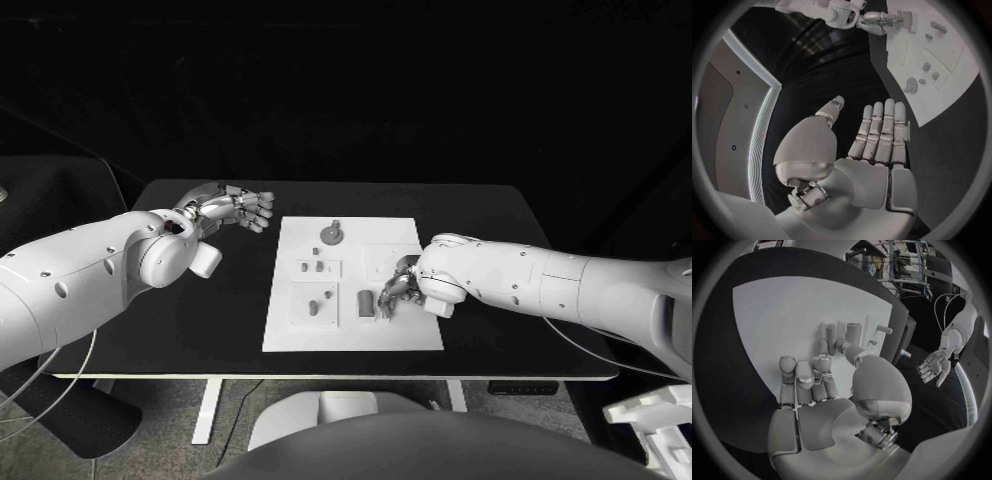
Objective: Assemble the parts on the task board
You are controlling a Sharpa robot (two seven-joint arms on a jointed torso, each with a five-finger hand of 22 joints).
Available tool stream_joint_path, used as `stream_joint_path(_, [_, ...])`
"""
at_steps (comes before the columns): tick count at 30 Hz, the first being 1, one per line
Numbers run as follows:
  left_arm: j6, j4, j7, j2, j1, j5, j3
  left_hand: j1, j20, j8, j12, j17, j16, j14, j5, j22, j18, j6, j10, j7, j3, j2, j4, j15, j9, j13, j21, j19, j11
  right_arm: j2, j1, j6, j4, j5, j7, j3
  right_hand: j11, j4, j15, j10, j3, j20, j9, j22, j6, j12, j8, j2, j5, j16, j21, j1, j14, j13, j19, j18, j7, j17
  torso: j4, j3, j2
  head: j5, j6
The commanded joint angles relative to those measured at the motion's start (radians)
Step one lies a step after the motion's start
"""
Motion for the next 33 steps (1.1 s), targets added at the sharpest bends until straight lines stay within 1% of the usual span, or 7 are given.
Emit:
stream_joint_path(1, [0.013,0.002,0.005,0.002,0.002,-0.004,0.001,-0.011,0.001,-0.007,-0.006,-0.001,-0.006,-0.007,0.003,0.002,-0.004,-0.003,-0.003,-0.001,-0.005,0.001,-0.001,0.003,-0.001,0.001,-0.006,-0.005,0.0,0.009,-0.007,-0.019,-0.006,0.0,0.004,-0.004,-0.004,0.003,-0.004,-0.001,0.005,0.002,-0.003,0.002,-0.003,0.0,-0.008,-0.004,-0.012,0.0,0.103,-0.02,0.004,0.0,0.004,0.012,0.003,-0.002,0.0011,-0.0001,0.0,-0.001,0.0])
stream_joint_path(6, [0.013,0.002,0.005,0.002,0.002,-0.004,0.001,-0.011,0.001,-0.007,-0.006,-0.001,-0.006,-0.007,0.003,0.002,-0.004,-0.003,-0.003,-0.001,-0.005,0.001,-0.001,0.003,-0.001,0.002,-0.006,-0.005,0.0,0.011,-0.007,-0.027,-0.007,0.007,0.009,-0.004,-0.004,0.011,-0.003,-0.002,-0.004,0.003,-0.005,0.001,-0.005,-0.002,-0.011,-0.026,-0.023,-0.002,0.101,-0.065,0.005,0.0,0.006,0.012,0.004,-0.004,0.0007,0.0004,0.0,-0.001,0.0])
stream_joint_path(11, [0.013,0.002,0.005,0.003,0.002,-0.004,0.001,-0.012,0.001,-0.007,-0.006,-0.002,-0.006,-0.007,0.003,0.002,-0.004,-0.003,-0.003,-0.001,-0.005,0.001,-0.001,0.003,-0.001,0.002,-0.006,-0.005,0.0,0.011,-0.007,-0.026,-0.007,0.008,0.011,-0.004,-0.003,0.021,-0.002,-0.003,-0.008,0.004,-0.008,0.0,-0.009,-0.003,-0.016,-0.048,-0.023,-0.005,0.099,-0.107,0.006,-0.001,0.008,0.013,0.005,-0.006,0.0003,0.0004,0.0,0.003,0.0])
stream_joint_path(16, [0.01,0.002,0.007,0.003,0.002,-0.004,0.001,-0.012,0.001,-0.007,-0.007,-0.002,-0.006,-0.007,0.003,0.002,-0.004,-0.003,-0.003,-0.001,-0.005,0.001,-0.001,0.003,-0.001,0.002,-0.006,-0.005,0.0,0.011,-0.007,-0.028,-0.004,0.009,0.01,-0.004,-0.003,0.024,-0.002,-0.004,-0.009,0.004,-0.009,0.0,-0.011,-0.004,-0.018,-0.054,-0.023,-0.006,0.098,-0.12,0.006,-0.001,0.009,0.014,0.005,-0.007,-0.0005,-0.0002,0.0,0.004,0.0])
stream_joint_path(20, [0.01,0.002,0.007,0.004,0.002,-0.004,0.001,-0.012,0.001,-0.007,-0.007,-0.002,-0.006,-0.007,0.003,0.002,-0.004,-0.003,-0.003,-0.001,-0.005,0.001,-0.001,0.003,-0.001,0.002,-0.006,-0.005,0.0,0.009,-0.007,-0.031,-0.005,0.009,0.01,-0.004,-0.003,0.026,-0.001,-0.007,-0.01,0.004,-0.011,-0.001,-0.015,-0.006,-0.021,-0.059,-0.023,-0.007,0.096,-0.131,0.004,-0.002,0.008,0.014,0.006,-0.007,0.0004,0.0004,0.0,0.003,0.0])
stream_joint_path(26, [0.012,0.002,0.006,0.004,0.002,-0.004,0.001,-0.012,0.001,-0.007,-0.007,-0.002,-0.006,-0.007,0.003,0.002,-0.004,-0.003,-0.003,-0.001,-0.005,0.001,-0.001,0.003,-0.001,0.002,-0.006,-0.005,0.0,0.007,-0.008,-0.037,-0.002,0.008,0.014,-0.004,-0.002,0.026,-0.001,-0.008,-0.01,0.004,-0.012,-0.001,-0.018,-0.007,-0.022,-0.062,-0.023,-0.008,0.095,-0.136,0.003,-0.002,0.007,0.014,0.006,-0.008,0.0,0.0001,0.0,0.002,0.0])
stream_joint_path(33, [0.014,0.0,0.004,0.005,0.002,-0.004,0.001,-0.012,0.001,-0.007,-0.007,-0.002,-0.006,-0.007,0.003,0.002,-0.004,-0.003,-0.003,-0.001,-0.005,0.001,-0.001,0.003,-0.001,0.002,-0.006,-0.005,0.0,-0.008,-0.008,-0.06,0.02,0.004,0.03,-0.004,-0.002,0.026,-0.001,-0.009,-0.01,0.004,-0.013,-0.002,-0.02,-0.007,-0.024,-0.065,-0.023,-0.009,0.095,-0.139,0.003,-0.002,0.007,0.014,0.007,-0.008,0.0,0.0007,0.0,0.002,0.0])
